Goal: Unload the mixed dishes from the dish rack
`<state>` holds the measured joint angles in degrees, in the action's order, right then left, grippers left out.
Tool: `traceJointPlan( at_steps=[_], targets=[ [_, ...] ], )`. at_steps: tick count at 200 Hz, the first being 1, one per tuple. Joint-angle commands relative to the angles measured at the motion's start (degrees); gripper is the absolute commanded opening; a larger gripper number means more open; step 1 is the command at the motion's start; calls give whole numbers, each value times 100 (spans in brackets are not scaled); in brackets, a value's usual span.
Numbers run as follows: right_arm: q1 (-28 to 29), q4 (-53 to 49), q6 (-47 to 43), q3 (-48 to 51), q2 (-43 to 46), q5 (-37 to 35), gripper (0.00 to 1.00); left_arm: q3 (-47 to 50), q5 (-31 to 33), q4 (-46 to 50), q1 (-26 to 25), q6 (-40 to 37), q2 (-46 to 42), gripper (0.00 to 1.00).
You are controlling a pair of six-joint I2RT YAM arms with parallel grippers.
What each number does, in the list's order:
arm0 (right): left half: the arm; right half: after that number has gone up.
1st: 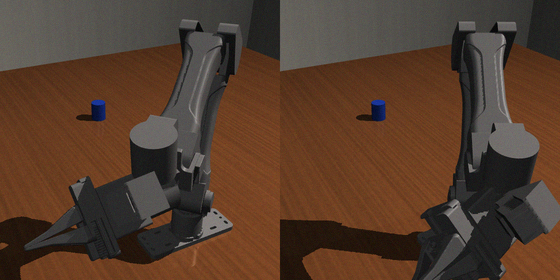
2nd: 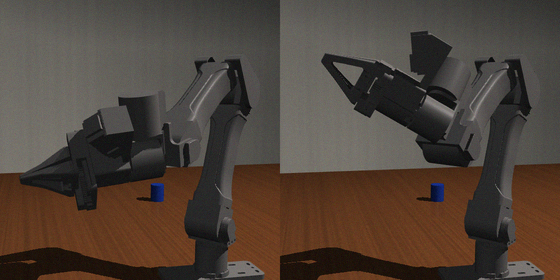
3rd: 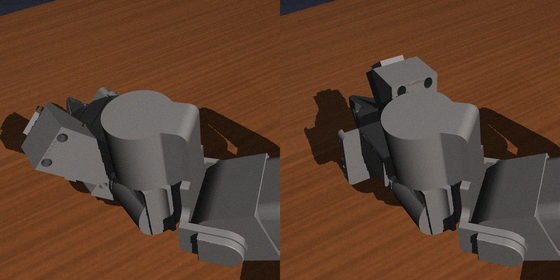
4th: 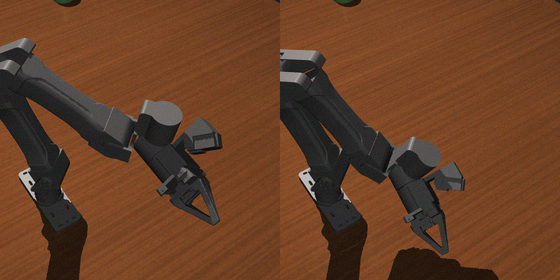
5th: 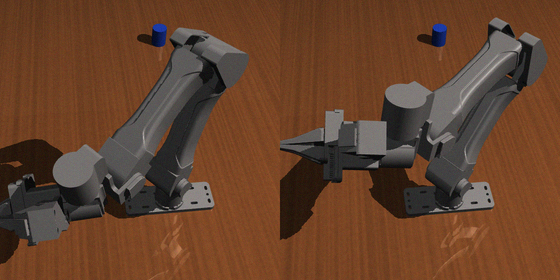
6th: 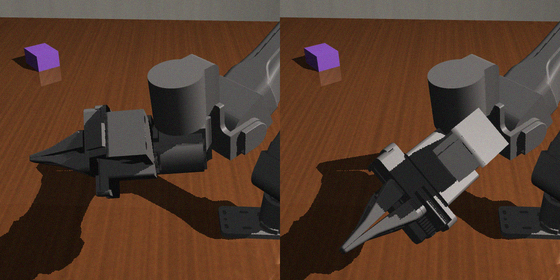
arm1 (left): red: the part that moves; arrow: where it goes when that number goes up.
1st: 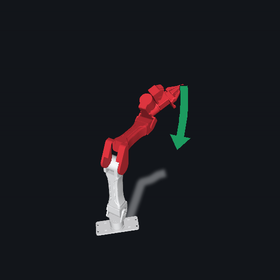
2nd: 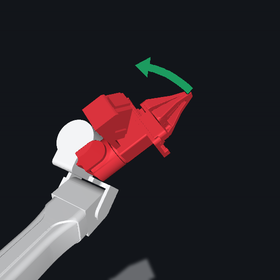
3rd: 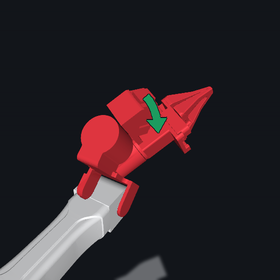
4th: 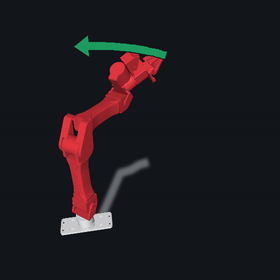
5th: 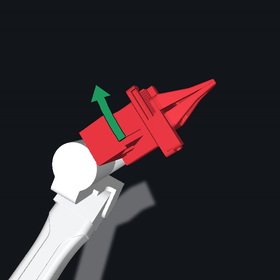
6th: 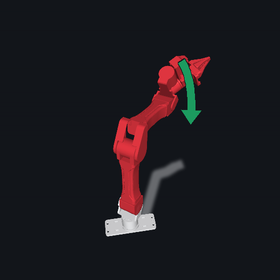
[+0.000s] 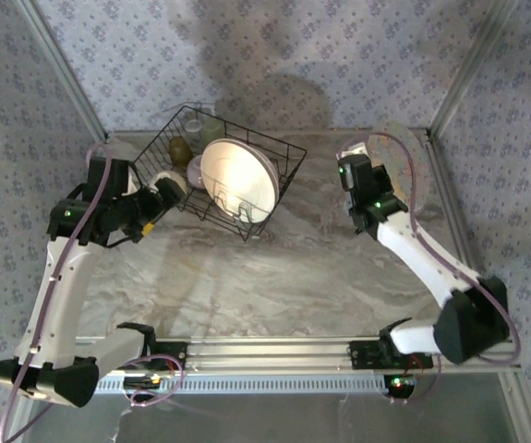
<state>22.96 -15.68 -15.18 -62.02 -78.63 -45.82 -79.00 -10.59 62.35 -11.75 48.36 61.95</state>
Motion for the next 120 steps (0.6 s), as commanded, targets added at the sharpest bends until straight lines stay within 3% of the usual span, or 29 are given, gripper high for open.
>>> traceJointPlan(
  at_steps=[1, 40, 72, 120],
  targets=[
    [-408, 241, 358, -378, -700, -444, 0, 49, 145, -243, -90, -282, -8, 99],
    [-813, 467, 575, -950, -2040, -354, 0, 224, 65, -296, -108, -465, -25, 99],
    [-956, 537, 526, -1376, -2950, -266, 0, 534, -526, -792, -117, -699, -130, 99],
    [-1001, 569, 454, -1798, -3634, -133, 0, 913, -1335, -1655, -174, -859, -258, 99]
  ],
)
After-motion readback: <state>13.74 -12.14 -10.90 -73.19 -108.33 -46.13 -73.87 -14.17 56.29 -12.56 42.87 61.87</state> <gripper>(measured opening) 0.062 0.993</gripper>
